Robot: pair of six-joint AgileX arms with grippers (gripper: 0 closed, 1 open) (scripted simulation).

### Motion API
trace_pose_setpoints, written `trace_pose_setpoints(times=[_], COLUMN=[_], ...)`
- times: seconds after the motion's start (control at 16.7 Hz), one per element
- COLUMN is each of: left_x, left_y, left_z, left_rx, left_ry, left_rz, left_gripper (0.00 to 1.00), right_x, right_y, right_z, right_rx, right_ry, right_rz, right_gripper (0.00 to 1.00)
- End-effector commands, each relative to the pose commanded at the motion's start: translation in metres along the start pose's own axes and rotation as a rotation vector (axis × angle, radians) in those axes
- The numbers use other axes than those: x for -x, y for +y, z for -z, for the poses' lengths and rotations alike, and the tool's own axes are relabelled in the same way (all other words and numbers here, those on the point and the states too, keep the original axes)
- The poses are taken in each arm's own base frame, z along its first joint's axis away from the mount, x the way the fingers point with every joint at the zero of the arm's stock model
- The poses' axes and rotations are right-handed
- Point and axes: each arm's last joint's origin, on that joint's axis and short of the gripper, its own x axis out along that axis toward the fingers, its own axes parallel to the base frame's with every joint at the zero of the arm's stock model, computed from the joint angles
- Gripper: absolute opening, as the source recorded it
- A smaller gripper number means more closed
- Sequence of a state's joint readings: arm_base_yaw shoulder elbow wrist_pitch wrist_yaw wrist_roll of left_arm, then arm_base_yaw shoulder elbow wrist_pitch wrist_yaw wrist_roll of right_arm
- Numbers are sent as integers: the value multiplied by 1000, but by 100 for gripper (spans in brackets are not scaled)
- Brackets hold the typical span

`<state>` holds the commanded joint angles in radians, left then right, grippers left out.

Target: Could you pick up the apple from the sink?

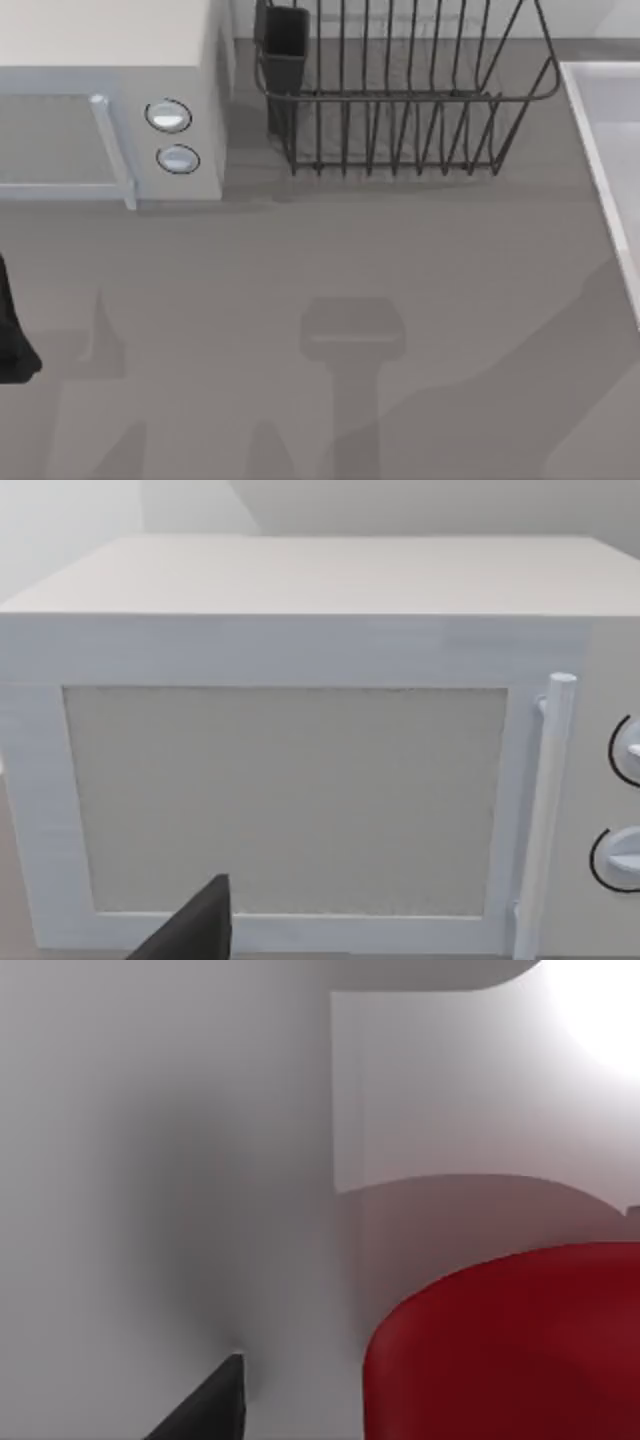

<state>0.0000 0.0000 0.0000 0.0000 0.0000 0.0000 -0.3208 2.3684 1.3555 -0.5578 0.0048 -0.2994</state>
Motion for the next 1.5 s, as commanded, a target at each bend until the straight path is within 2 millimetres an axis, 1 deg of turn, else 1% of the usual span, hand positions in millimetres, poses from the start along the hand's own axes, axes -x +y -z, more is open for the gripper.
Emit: trace_pose_setpoints(times=[0.36,0.42,0.84,0.9,1.02,1.14,1.2,1.32,1.5], left_x=[0,0,0,0,0,0,0,0,0], left_y=[0,0,0,0,0,0,0,0,0], left_z=[0,0,0,0,0,0,0,0,0], left_rx=[0,0,0,0,0,0,0,0,0], left_ry=[0,0,0,0,0,0,0,0,0], left_rz=[0,0,0,0,0,0,0,0,0], left_gripper=[100,100,100,100,100,100,100,100,100], right_x=[0,0,0,26,30,44,55,85,143], right_y=[0,0,0,-1,-1,-4,-6,-9,-10], right_z=[0,0,0,-6,-8,-15,-20,-28,-32], right_rx=[0,0,0,-6,-6,-6,-5,-6,-6], right_ry=[0,0,0,-47,-49,-55,-56,-51,-24], right_rz=[0,0,0,0,1,3,3,1,-7], right_gripper=[2,0,0,0,0,0,0,0,0])
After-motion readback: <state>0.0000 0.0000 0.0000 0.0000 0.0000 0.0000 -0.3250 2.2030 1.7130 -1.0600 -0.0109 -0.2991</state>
